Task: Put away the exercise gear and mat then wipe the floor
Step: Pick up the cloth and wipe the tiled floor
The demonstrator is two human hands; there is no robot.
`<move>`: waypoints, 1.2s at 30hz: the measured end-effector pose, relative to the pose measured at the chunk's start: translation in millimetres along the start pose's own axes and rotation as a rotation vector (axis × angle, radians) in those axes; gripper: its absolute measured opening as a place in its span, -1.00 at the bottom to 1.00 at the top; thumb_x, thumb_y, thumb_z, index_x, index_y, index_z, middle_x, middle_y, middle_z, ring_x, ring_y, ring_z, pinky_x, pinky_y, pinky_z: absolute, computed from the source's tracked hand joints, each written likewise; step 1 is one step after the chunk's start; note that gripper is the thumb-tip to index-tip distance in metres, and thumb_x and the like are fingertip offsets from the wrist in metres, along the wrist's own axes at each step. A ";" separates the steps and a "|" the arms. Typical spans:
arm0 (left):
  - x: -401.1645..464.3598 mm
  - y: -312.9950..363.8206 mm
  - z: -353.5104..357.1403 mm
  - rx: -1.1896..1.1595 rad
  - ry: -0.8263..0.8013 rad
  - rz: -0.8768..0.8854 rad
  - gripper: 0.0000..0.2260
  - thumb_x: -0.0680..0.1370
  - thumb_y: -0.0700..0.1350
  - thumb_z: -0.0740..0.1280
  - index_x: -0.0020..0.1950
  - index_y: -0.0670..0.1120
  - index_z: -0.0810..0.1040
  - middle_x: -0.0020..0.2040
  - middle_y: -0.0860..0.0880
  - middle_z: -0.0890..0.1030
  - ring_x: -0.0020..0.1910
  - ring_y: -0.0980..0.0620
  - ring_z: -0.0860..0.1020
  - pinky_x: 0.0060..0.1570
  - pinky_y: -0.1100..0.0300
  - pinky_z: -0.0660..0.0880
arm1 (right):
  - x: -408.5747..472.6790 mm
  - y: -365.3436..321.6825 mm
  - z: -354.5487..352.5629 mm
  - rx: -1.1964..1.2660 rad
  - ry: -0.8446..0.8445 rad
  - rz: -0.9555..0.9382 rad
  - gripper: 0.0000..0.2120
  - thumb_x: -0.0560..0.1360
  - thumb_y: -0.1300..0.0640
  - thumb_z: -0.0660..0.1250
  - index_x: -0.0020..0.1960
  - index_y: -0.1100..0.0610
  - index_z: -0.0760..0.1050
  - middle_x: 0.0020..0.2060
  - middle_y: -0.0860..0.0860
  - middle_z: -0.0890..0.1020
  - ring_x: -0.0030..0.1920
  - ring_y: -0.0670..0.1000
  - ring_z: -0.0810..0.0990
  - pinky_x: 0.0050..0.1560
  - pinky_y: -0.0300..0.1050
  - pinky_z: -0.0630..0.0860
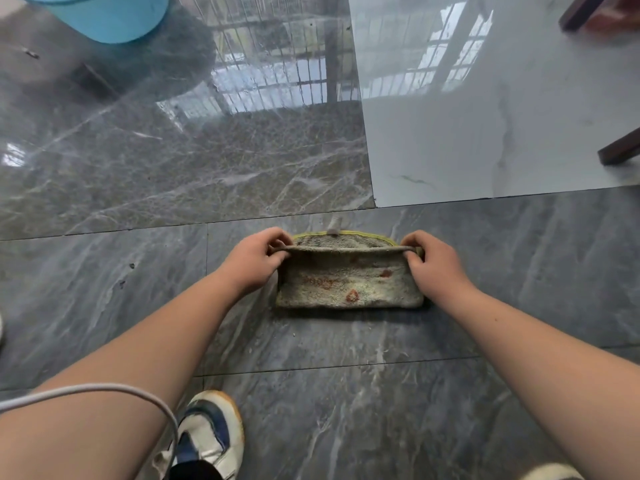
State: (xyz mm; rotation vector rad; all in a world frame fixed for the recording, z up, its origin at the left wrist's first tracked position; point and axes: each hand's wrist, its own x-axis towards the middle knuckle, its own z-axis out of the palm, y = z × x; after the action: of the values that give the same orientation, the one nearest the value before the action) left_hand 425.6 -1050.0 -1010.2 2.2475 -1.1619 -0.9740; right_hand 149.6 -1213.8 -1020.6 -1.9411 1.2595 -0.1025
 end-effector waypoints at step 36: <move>-20.7 26.2 95.3 0.582 0.106 0.311 -0.37 0.51 0.02 0.10 0.59 0.00 0.10 0.60 -0.10 0.12 0.58 -0.13 0.01 0.52 -0.16 -0.01 | -24.0 1.2 38.5 -0.174 0.196 -0.015 -0.50 0.49 0.18 0.30 0.42 0.12 0.34 0.37 0.09 0.41 0.40 0.15 0.32 0.46 0.06 0.20</move>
State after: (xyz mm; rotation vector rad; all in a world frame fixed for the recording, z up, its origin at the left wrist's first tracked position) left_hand 332.2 -1052.4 -1048.5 2.3830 -1.8563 -0.4197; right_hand 154.5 -1172.7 -1039.3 -2.1313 1.4219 -0.2015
